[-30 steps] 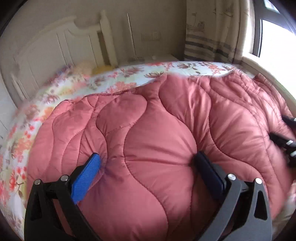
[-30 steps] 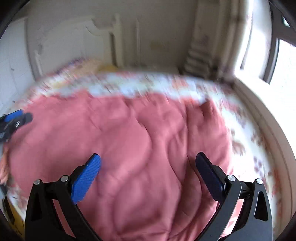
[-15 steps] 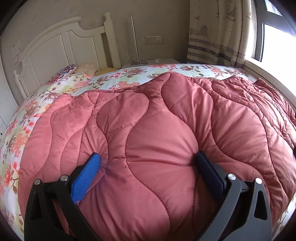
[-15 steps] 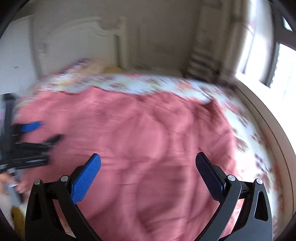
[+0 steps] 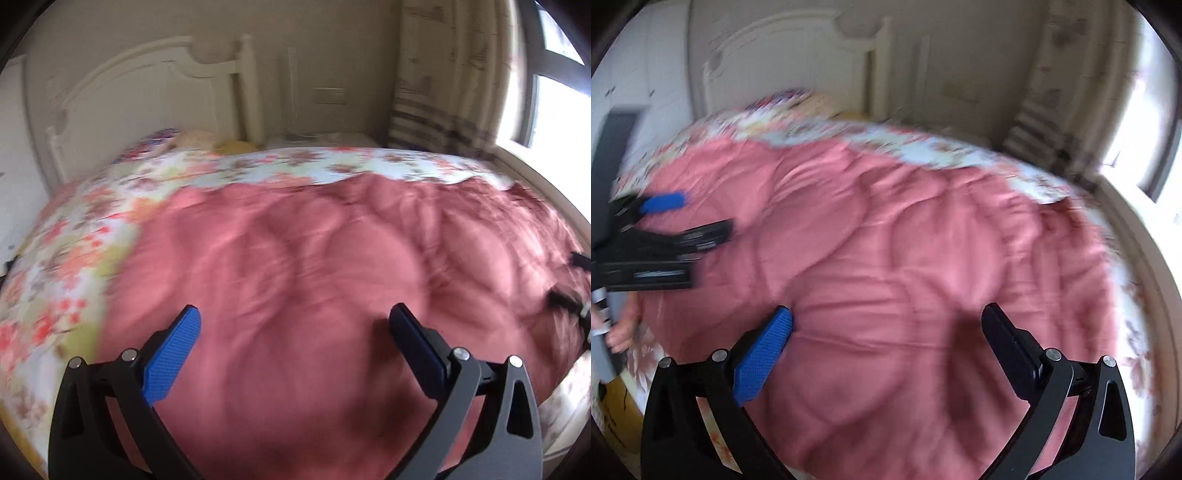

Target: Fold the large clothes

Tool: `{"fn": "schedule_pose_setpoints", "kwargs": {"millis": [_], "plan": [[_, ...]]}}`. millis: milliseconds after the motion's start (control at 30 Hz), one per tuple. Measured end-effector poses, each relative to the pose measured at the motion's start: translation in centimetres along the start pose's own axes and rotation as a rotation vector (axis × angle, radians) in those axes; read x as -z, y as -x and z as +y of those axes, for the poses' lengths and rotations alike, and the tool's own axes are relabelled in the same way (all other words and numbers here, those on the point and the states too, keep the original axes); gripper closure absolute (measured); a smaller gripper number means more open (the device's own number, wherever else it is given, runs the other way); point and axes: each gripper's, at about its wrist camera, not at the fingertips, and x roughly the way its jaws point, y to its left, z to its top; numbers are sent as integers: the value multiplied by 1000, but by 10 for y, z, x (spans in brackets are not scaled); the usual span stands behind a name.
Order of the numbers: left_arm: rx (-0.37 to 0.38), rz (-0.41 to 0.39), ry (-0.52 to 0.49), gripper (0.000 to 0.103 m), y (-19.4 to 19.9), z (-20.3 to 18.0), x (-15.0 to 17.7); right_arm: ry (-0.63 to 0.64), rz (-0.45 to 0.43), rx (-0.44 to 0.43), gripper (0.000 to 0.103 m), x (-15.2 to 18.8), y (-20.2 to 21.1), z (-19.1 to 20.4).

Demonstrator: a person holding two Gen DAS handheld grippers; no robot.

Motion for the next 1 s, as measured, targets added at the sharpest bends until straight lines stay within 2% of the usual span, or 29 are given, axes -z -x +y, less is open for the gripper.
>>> {"fn": "schedule_pose_setpoints", "kwargs": {"millis": [67,100,133,200,267,400,500,600,667,767,833,900,1000], "plan": [[-25,16,25,2,-7,19,10,-72,4,63,5,9,1,-31],[-6,18,43,2,-10,25,15,-100,18,75,5,13,-3,-45],[6,19,51,2,-11,28,18,-127,30,73,5,19,-7,-55],[-32,13,17,2,-13,21,20,-171,31,35,5,30,-13,-66],[-68,19,7,2,-16,13,19,-171,33,39,4,31,-15,-66],[-42,28,28,2,-16,17,19,-154,53,91,5,27,-11,-59],[-45,30,24,2,-16,19,19,-148,5,152,5,22,9,-45],[-39,33,30,2,-17,19,19,-99,-76,71,5,17,29,-12],[-40,33,30,2,-17,19,19,-3,-111,32,5,12,35,23],[-38,33,32,2,-17,19,19,73,-96,-26,5,11,28,57],[-36,34,34,2,-18,20,19,115,-31,-15,5,17,6,75],[-33,35,36,2,-18,21,19,86,-18,-39,5,23,-7,73],[-32,35,37,2,-18,21,19,71,6,-79,5,20,-4,64]]}}
